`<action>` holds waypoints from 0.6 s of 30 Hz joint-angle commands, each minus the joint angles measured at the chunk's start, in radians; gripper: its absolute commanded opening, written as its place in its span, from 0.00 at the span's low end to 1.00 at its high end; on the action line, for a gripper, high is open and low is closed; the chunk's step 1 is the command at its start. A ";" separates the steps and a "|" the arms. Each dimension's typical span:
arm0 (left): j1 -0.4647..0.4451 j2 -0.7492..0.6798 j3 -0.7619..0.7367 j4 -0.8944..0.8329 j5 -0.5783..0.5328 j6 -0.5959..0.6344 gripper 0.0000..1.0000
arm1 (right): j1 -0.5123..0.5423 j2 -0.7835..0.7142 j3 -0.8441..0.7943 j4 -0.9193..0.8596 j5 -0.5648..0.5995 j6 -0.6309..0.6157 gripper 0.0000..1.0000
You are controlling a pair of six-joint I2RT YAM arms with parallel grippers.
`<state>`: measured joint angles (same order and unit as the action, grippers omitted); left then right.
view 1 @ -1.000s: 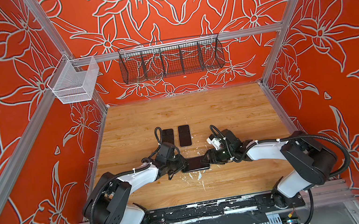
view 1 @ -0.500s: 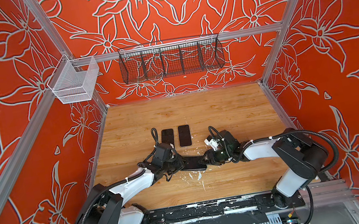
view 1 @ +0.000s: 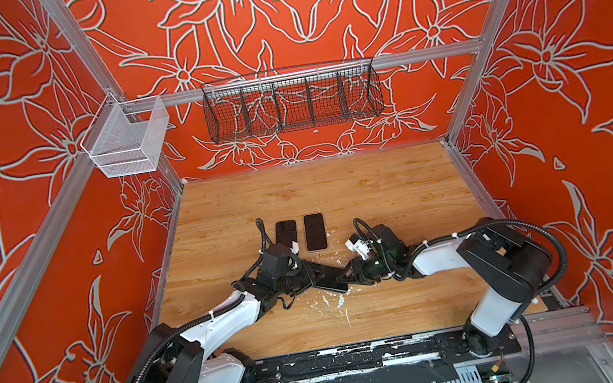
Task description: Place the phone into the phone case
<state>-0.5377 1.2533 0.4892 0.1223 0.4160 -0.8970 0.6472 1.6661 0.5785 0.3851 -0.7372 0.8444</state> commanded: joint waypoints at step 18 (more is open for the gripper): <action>-0.007 0.000 0.008 0.028 0.015 -0.020 0.04 | 0.007 -0.003 -0.014 0.094 -0.008 0.055 0.40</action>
<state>-0.5377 1.2785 0.4892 0.1360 0.4278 -0.9058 0.6472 1.6680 0.5678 0.4095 -0.7372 0.8730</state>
